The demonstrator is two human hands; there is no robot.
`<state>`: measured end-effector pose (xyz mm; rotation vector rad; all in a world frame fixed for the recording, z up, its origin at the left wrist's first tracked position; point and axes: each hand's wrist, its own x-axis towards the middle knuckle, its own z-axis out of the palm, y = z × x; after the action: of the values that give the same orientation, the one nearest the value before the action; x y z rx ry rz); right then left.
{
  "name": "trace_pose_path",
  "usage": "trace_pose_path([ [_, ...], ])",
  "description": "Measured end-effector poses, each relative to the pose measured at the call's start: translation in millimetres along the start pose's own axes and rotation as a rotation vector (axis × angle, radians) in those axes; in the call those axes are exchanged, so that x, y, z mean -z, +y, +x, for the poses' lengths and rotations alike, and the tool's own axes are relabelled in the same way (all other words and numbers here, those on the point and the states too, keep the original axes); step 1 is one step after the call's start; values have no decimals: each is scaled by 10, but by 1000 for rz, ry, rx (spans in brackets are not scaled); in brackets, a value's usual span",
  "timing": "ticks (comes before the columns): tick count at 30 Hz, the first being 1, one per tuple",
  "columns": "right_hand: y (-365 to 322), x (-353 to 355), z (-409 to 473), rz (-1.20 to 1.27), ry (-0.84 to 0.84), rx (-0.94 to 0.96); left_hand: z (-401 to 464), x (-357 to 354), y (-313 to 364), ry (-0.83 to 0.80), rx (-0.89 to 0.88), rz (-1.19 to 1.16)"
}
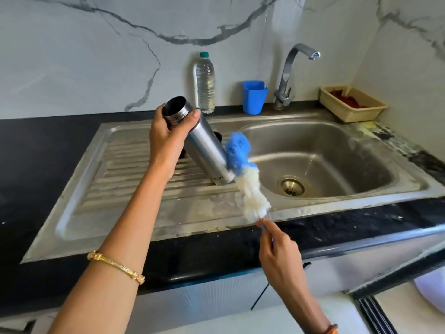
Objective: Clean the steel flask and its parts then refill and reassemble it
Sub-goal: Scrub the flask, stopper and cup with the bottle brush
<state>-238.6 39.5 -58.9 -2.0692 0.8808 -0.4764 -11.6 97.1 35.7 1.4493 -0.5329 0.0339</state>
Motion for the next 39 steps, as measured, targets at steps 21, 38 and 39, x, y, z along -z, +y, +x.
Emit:
trace_pose_path([
  [21,-31,9,110,28,-27,-37,49,-5,-49,-72,-38,-35],
  [38,-322,-37,24,213,16,234,47,-1,-86,-79,-32,-72],
  [39,-274,-61,47,187,10,211,20,24,-105,-74,-30,-75],
])
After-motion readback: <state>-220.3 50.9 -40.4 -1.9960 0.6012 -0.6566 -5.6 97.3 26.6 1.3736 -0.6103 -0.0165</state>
